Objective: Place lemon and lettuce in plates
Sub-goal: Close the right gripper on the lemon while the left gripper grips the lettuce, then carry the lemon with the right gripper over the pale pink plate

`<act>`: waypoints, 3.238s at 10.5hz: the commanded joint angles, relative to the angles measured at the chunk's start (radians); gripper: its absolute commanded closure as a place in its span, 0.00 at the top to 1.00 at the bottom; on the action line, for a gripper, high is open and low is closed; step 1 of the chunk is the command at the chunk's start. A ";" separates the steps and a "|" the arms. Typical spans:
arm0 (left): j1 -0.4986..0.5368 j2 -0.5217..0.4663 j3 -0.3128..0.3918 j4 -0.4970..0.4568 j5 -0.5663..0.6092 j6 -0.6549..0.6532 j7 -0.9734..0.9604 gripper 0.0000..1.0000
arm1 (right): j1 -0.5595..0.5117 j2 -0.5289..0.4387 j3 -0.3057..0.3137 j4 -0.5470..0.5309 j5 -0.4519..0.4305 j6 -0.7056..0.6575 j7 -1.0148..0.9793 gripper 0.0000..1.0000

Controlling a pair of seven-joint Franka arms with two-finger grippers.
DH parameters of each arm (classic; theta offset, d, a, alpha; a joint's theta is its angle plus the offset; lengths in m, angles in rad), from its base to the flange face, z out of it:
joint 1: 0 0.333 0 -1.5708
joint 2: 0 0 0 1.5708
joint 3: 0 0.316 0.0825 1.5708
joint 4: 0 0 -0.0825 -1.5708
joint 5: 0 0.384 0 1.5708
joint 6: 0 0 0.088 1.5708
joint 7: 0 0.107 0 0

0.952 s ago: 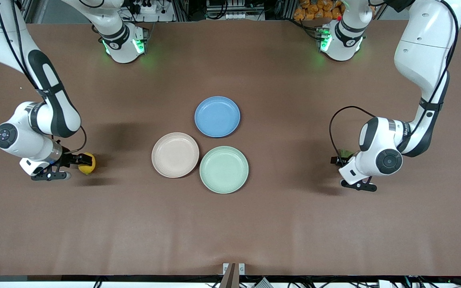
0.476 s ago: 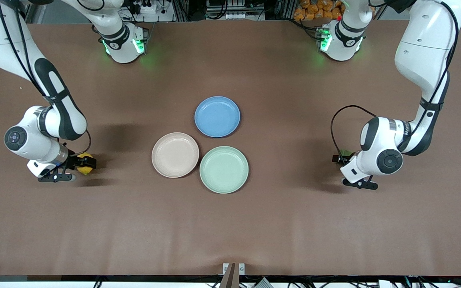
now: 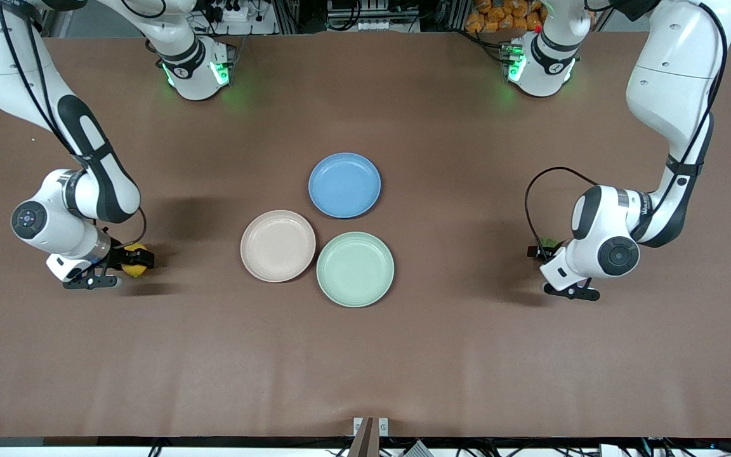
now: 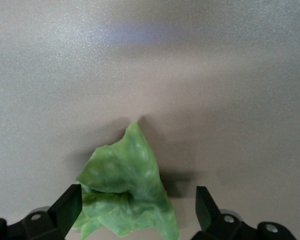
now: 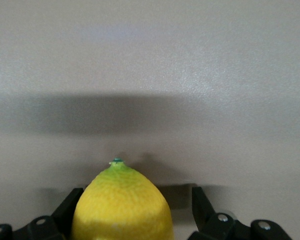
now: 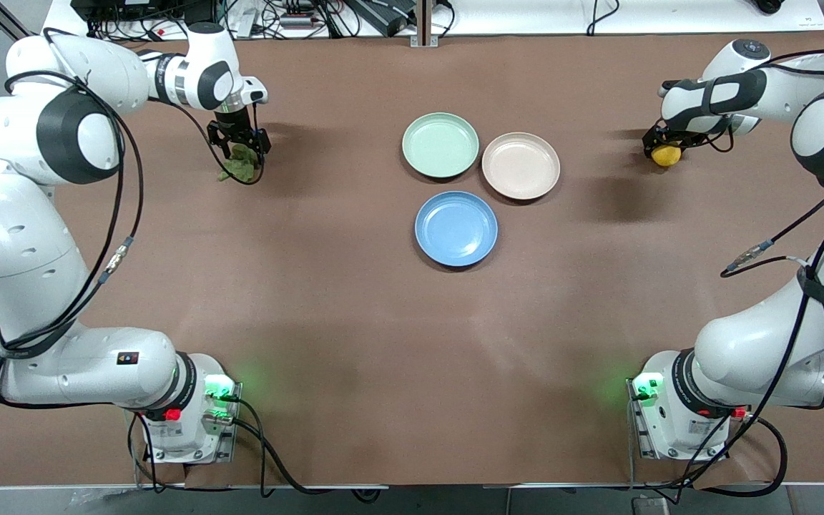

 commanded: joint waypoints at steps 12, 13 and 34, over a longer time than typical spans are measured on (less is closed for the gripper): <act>-0.003 -0.007 0.000 -0.012 0.032 0.005 -0.030 1.00 | 0.004 -0.008 0.012 0.029 0.015 -0.051 -0.012 0.47; -0.003 -0.007 0.001 -0.010 0.032 0.007 -0.030 1.00 | 0.004 -0.009 0.012 0.077 0.015 -0.143 -0.010 0.47; -0.087 0.004 -0.010 0.086 0.019 0.011 -0.196 0.00 | 0.516 0.009 0.027 0.339 0.069 -0.422 -0.009 0.50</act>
